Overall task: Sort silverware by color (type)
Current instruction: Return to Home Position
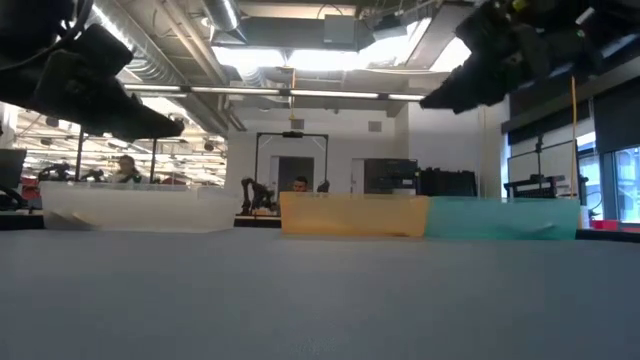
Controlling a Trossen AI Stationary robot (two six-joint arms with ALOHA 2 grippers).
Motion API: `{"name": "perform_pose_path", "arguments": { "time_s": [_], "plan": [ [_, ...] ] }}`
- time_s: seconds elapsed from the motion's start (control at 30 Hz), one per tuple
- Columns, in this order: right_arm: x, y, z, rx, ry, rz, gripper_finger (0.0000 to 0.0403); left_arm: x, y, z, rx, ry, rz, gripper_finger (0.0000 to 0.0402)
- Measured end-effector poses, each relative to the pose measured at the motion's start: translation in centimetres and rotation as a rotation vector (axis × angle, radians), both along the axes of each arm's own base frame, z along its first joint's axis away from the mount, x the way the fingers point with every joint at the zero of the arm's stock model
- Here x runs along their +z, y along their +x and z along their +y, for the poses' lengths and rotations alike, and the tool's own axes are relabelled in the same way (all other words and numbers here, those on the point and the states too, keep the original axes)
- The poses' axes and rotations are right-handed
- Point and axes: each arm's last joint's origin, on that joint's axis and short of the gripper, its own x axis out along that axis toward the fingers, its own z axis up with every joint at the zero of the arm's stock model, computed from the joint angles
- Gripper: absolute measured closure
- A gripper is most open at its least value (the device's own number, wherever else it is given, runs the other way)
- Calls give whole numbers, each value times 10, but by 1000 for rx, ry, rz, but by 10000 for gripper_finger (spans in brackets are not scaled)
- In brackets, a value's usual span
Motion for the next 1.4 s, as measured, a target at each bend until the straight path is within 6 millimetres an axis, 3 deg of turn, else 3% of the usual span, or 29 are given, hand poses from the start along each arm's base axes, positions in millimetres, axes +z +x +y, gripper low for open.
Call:
{"name": "perform_pose_path", "arguments": {
  "time_s": [0.37, 0.6, 0.83, 1.03, 1.2, 1.4],
  "plan": [
    [-35, -29, 4, -93, 107, -47, 400, -3, -7, 2, 28, -14, -30, 305],
    [-37, -62, 4, -209, 76, -200, 401, -3, -7, 2, 28, -15, -29, 305],
    [-47, -88, 8, -209, 98, -330, 402, -3, -7, 2, 21, -16, -28, 305],
    [-50, -99, 9, -215, 91, -337, 402, -3, -7, 1, -17, -25, -27, 305],
    [-58, -108, 7, -337, 45, -274, 402, -3, -7, 1, -7, -23, -29, 305],
    [-54, -114, 8, -307, 45, -336, 402, -3, -7, 1, -9, -1, -20, 305]
  ]
}}
